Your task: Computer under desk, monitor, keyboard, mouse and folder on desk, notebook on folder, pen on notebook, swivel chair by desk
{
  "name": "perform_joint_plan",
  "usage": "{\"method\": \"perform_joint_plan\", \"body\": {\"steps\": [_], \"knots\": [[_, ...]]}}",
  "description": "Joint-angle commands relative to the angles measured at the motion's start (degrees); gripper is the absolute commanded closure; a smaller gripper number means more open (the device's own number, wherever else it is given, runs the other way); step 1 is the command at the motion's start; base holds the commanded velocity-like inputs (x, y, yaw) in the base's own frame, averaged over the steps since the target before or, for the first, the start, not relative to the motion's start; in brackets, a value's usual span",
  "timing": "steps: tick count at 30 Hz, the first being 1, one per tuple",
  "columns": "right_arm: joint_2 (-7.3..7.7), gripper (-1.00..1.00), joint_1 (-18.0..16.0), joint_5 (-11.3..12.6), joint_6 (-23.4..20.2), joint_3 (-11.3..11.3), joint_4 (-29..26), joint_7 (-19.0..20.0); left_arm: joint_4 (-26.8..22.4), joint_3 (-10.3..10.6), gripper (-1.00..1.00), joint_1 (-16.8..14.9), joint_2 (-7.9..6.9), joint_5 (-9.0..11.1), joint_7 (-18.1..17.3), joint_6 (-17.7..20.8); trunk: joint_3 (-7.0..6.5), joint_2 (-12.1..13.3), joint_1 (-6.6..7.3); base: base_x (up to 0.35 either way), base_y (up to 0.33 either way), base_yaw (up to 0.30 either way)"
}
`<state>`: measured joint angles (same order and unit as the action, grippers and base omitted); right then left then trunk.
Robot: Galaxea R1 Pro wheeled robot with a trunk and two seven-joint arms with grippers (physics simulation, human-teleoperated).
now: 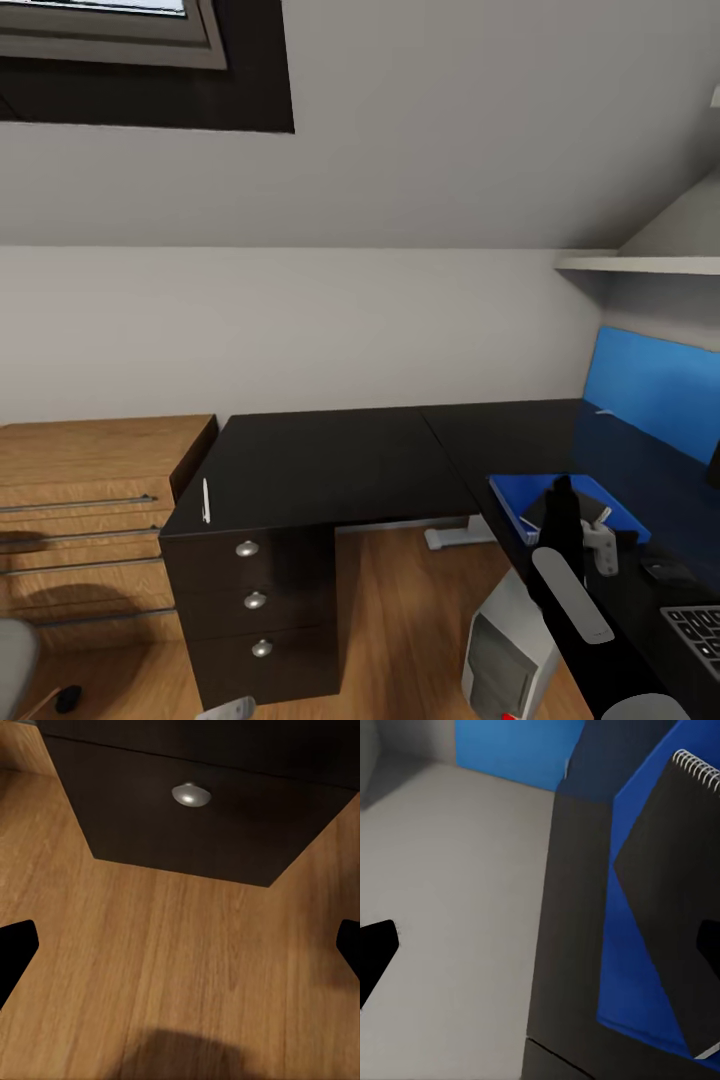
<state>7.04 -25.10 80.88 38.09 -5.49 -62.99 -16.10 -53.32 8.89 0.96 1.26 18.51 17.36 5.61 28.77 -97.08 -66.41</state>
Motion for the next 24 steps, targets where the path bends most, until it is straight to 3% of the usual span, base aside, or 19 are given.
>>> {"method": "perform_joint_plan", "body": {"steps": [1, 7, 10, 11, 16, 20, 21, 24], "knots": [[0.08, -1.00, 0.0, 0.1, 0.3, -0.3, -0.1, 0.1, -0.1, 0.1, -1.00, 0.0, -0.03, 0.4, 0.4, 0.3, -0.13, 0.4, 0.23, 0.000, 0.000, 0.000], [0.05, -1.00, 0.0, -1.3, 0.3, -0.6, -0.1, 3.1, 0.0, 0.1, -1.00, 0.0, 0.01, 0.5, 0.5, 0.4, -1.21, 2.8, 1.54, 0.000, 0.000, 0.000], [0.00, -1.00, 0.0, -4.6, 0.0, -1.1, -0.1, 4.2, 0.8, 0.1, -1.00, 0.0, 0.04, 0.5, 0.5, 0.5, -1.75, 4.0, 2.20, 0.000, 0.000, 0.000], [-0.09, -1.00, 0.0, -8.3, -0.2, -2.3, 0.0, 4.4, 1.9, 0.2, -1.00, 0.0, 0.04, 0.5, 0.5, 0.5, -1.93, 4.4, 2.42, 0.000, 0.000, 0.000], [-0.23, -1.00, 0.0, -15.4, -0.4, -6.0, -0.1, 3.8, 3.1, 0.3, -1.00, 0.0, 0.10, 0.4, 0.5, 0.3, -2.82, 6.4, 3.52, 0.000, 0.000, 0.000], [-0.21, -1.00, 0.1, -18.1, -0.6, -8.7, -0.4, 2.6, 3.3, 0.4, -1.00, 0.0, 0.14, 0.3, 0.4, 0.3, -3.54, 8.0, 4.40, 0.000, 0.000, 0.000], [-0.15, -1.00, 0.1, -18.9, -0.9, -10.4, -0.5, 2.0, 3.4, 0.4, -1.00, 0.0, 0.14, 0.3, 0.4, 0.3, -3.72, 8.4, 4.62, 0.000, 0.000, 0.000], [0.00, -1.00, 0.1, -19.8, -1.7, -12.9, -1.2, 1.3, 3.4, 0.5, -1.00, 0.0, 0.15, 0.3, 0.4, 0.2, -4.26, 9.6, 5.28, 0.000, 0.000, 0.000]]}}
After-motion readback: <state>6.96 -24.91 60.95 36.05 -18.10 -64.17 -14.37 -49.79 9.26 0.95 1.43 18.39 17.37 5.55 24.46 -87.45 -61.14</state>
